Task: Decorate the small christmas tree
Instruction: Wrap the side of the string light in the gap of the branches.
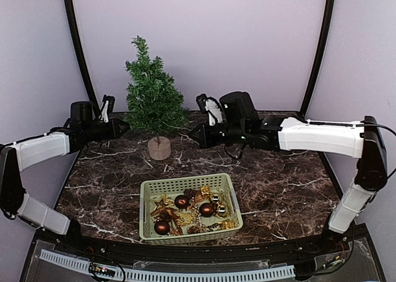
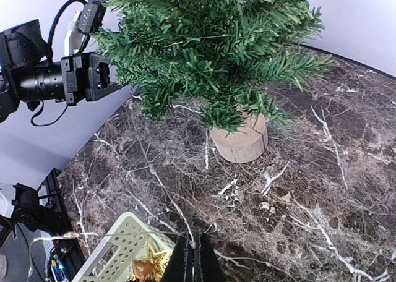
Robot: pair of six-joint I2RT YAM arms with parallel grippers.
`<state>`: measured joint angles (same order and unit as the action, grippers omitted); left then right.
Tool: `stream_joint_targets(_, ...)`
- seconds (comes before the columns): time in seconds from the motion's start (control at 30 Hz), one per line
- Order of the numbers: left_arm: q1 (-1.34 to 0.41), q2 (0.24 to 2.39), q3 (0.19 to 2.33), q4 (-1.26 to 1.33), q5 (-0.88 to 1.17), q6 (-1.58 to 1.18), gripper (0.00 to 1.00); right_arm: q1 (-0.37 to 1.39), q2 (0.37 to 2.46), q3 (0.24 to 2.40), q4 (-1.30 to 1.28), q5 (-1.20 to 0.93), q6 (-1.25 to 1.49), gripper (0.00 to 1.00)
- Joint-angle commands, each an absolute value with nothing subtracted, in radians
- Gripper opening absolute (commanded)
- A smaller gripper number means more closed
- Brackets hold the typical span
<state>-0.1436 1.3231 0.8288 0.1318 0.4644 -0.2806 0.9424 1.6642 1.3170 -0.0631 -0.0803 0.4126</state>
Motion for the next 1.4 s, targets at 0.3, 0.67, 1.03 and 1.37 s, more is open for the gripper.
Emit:
stream_joint_targets(0.3,-0.159,1.028,0.742,0.026,0.191,-0.277,0.7,0.9,1.761,1.426,-0.027,-0.088,0.45,0.0)
stream_joint_targets(0.67,-0.584,0.878,0.66,0.177,0.221,-0.587,0.73,0.89,1.703,1.338,0.068,-0.174,0.433,0.0)
stream_joint_targets(1.03,-0.728,1.216,0.705,0.645,0.214,-0.76,0.73,0.89,1.649,1.261,0.136,-0.214,0.46,0.0)
stream_joint_targets(1.37,-0.73,1.31,0.725,0.752,0.101,-0.841,0.49,0.89,1.628,1.238,0.162,-0.236,0.455,0.0)
